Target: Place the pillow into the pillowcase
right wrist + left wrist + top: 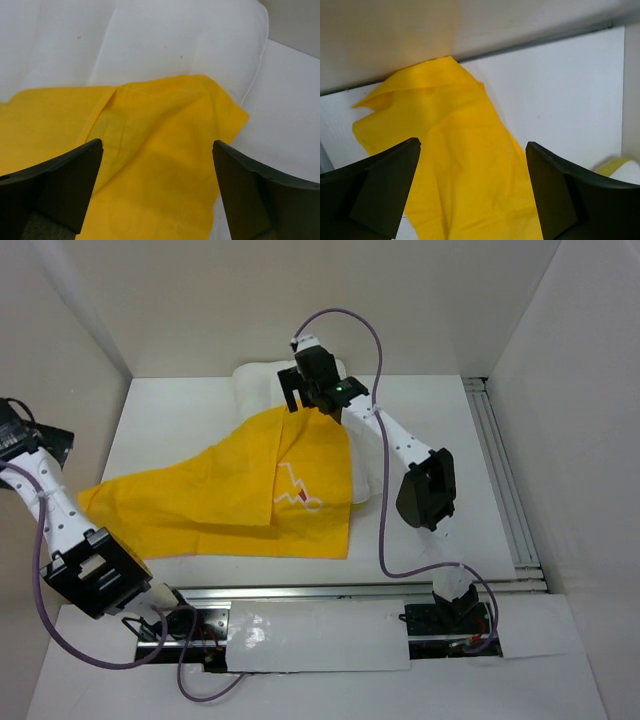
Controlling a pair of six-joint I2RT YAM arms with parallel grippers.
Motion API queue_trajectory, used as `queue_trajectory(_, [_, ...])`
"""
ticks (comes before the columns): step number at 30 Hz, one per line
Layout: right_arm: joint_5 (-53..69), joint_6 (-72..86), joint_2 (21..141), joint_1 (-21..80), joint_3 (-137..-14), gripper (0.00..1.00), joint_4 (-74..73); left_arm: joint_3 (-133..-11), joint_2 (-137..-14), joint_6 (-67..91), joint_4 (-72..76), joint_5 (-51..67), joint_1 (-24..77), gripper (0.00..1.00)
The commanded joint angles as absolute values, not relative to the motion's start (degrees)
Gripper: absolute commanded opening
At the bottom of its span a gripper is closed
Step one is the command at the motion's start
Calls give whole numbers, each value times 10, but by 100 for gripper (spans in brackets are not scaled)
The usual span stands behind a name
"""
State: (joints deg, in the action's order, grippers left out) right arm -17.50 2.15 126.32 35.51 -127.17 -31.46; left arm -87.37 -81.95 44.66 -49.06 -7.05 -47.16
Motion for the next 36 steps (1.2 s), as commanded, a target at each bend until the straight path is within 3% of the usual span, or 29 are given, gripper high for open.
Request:
queue_trajectory(1, [-180,32,1205,343,-1287,100,-307,-913,-831,397,-474,-48,-382,100])
queue_trajectory(3, [-169,58,1176,324,-1246,100,-307,-920,-831,384,-469,-78,-330,100])
queue_trajectory(8, [-110,147,1056,253,-1116,100,-333,-933,-826,334,-432,-145,-63,100])
queue_trajectory(10, [-105,174,1016,208,-1023,100,-333,-933,-826,305,-411,-166,26,100])
queue_trajectory(13, [-105,200,912,143,-892,100,-333,-914,-826,305,-392,-221,248,100])
queue_trajectory(19, [-39,214,801,48,-694,97,-302,-923,-882,352,-373,-308,496,100])
queue_trajectory(22, [32,214,767,26,-637,94,-279,-1007,-984,385,-421,-352,554,100])
queue_trajectory(25, [81,200,754,21,-615,93,-279,-1098,-1069,457,-523,-390,549,100])
queue_trajectory(36, [113,182,729,21,-562,93,-263,-1102,-1158,468,-442,-288,516,100])
